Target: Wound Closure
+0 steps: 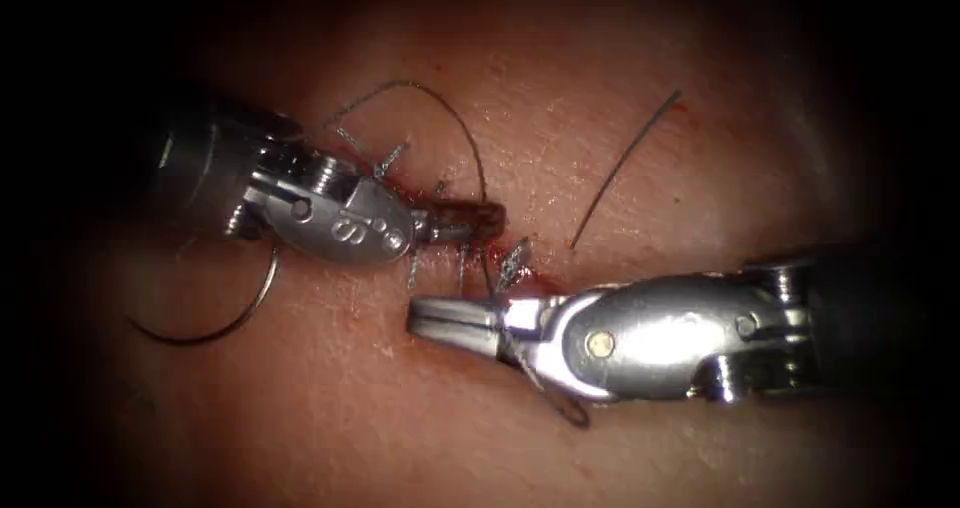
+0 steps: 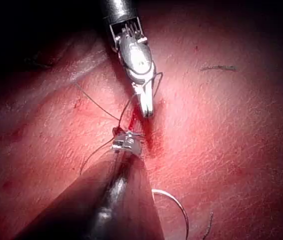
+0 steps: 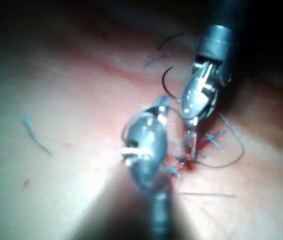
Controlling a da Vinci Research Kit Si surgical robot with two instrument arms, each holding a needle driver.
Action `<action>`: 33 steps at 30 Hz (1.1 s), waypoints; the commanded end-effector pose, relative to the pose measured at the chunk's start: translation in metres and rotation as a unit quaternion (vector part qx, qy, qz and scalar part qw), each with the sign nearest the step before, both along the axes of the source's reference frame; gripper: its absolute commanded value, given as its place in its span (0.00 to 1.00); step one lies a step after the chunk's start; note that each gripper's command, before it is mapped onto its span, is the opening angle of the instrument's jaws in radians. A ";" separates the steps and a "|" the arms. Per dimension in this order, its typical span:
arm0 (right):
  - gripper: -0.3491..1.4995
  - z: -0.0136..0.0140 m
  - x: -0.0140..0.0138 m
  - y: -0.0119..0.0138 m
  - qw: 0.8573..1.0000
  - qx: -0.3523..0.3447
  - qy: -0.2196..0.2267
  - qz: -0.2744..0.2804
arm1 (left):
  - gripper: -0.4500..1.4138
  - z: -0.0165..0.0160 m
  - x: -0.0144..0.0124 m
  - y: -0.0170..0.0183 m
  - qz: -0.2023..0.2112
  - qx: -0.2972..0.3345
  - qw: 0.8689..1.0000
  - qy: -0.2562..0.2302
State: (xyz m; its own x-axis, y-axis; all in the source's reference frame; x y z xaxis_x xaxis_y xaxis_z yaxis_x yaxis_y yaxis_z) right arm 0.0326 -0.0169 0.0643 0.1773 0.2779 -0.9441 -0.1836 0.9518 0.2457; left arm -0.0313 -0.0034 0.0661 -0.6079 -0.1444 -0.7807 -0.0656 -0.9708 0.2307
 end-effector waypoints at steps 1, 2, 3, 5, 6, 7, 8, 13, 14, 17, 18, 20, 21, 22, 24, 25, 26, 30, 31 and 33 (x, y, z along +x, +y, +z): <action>0.28 0.0006 0.0009 -0.0004 1.000 0.003 0.001 0.001 | 0.00 0.0006 -0.0007 -0.0004 0.003 0.001 1.000 -0.002; 0.31 0.0006 0.0010 -0.0003 1.000 0.006 0.002 0.003 | 0.00 0.0006 -0.0009 -0.0005 0.002 0.001 1.000 -0.002; 0.35 0.0006 0.0011 -0.0002 1.000 0.010 0.011 0.010 | 0.00 0.0005 -0.0010 -0.0007 0.003 0.001 1.000 -0.002; 0.38 0.0005 0.0010 -0.0001 1.000 0.014 0.014 0.022 | 0.00 0.0004 -0.0009 -0.0009 0.003 0.001 1.000 -0.003; 0.41 0.0005 0.0008 0.0001 0.999 0.014 0.013 0.029 | 0.00 0.0004 -0.0009 -0.0010 0.004 0.001 1.000 -0.003; 0.42 0.0005 0.0007 0.0003 0.999 0.013 0.014 0.034 | 0.00 0.0004 -0.0008 -0.0011 0.004 0.001 1.000 -0.003; 0.44 0.0004 0.0006 0.0006 0.999 0.016 0.014 0.039 | 0.00 0.0004 -0.0008 -0.0012 0.004 0.000 1.000 -0.003; 0.71 -0.0002 0.0004 0.0021 0.995 0.026 0.028 0.089 | 0.00 0.0008 -0.0006 -0.0022 0.004 -0.001 1.000 -0.002; 0.69 -0.0005 0.0001 0.0025 0.994 0.027 0.029 0.099 | 0.00 0.0009 -0.0004 -0.0025 0.006 -0.002 1.000 -0.002; 0.66 -0.0006 -0.0005 0.0032 0.992 0.026 0.028 0.120 | 0.00 0.0006 0.0003 -0.0032 0.009 -0.003 1.000 -0.004; 0.66 -0.0005 -0.0007 0.0033 0.991 0.026 0.025 0.126 | 0.00 0.0005 0.0005 -0.0035 0.010 -0.003 1.000 -0.004; 0.63 0.0000 -0.0011 0.0034 0.989 0.024 0.010 0.143 | 0.00 -0.0001 0.0011 -0.0044 0.012 -0.002 1.000 -0.006; 0.62 0.0005 -0.0013 0.0034 0.988 0.022 0.003 0.152 | 0.00 -0.0006 0.0015 -0.0050 0.014 -0.002 1.000 -0.007; 0.61 0.0007 -0.0014 0.0034 0.987 0.024 -0.001 0.157 | 0.00 -0.0010 0.0017 -0.0053 0.015 -0.001 1.000 -0.007; 0.60 0.0014 -0.0016 0.0033 0.985 0.021 -0.014 0.169 | 0.00 -0.0016 0.0020 -0.0057 0.016 0.001 1.000 -0.009; 0.59 0.0017 -0.0017 0.0033 0.985 0.020 -0.022 0.172 | 0.00 -0.0019 0.0021 -0.0060 0.015 0.004 1.000 -0.010; 0.56 0.0025 -0.0019 0.0031 0.983 0.019 -0.043 0.176 | 0.00 -0.0027 0.0022 -0.0064 0.014 -0.001 1.000 -0.007; 0.53 0.0043 -0.0019 0.0024 0.978 0.017 -0.092 0.186 | 0.00 -0.0046 0.0018 -0.0071 0.017 -0.008 1.000 -0.002; 0.52 0.0048 -0.0018 0.0020 0.975 0.018 -0.114 0.188 | 0.00 -0.0054 0.0016 -0.0071 0.017 -0.008 1.000 -0.002; 0.50 0.0054 -0.0017 0.0014 0.973 0.021 -0.138 0.185 | 0.00 -0.0066 0.0016 -0.0067 0.017 -0.008 1.000 0.001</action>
